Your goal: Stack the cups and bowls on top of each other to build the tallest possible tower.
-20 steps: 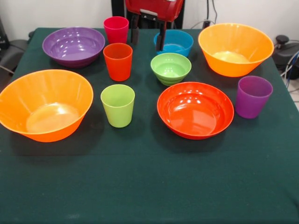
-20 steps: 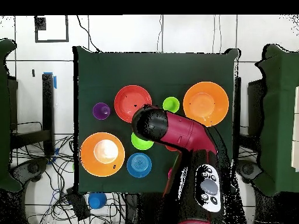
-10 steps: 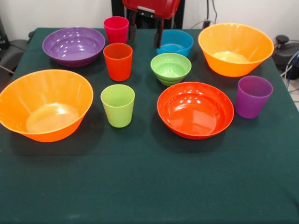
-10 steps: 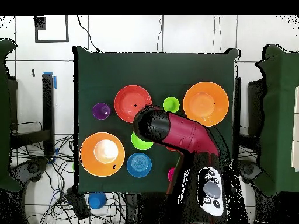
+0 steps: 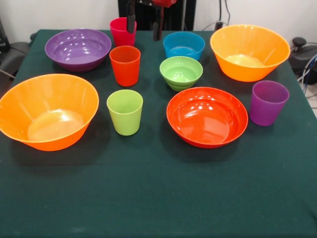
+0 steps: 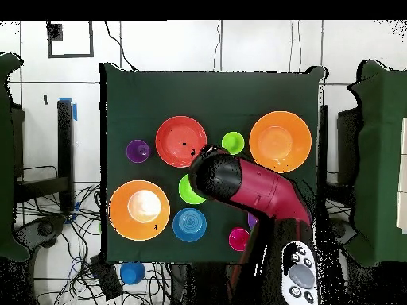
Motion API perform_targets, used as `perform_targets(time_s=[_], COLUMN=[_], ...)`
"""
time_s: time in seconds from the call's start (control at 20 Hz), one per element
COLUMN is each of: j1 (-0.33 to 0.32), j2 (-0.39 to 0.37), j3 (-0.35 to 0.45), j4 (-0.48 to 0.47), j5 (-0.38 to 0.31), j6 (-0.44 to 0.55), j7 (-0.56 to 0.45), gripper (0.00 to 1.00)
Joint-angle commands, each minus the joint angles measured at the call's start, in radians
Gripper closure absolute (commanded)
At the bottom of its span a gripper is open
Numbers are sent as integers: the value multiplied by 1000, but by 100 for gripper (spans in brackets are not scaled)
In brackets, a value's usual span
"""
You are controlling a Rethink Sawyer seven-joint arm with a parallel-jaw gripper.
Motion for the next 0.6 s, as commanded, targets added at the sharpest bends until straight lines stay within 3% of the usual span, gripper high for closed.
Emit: perform_targets(time_s=[0.05,0.6], j1=[-11,-62], j2=[34,114], j3=[73,100], j4=[75,74], j5=[-42,-56], j6=[-57,-175], j7=[83,84], gripper=[0,0])
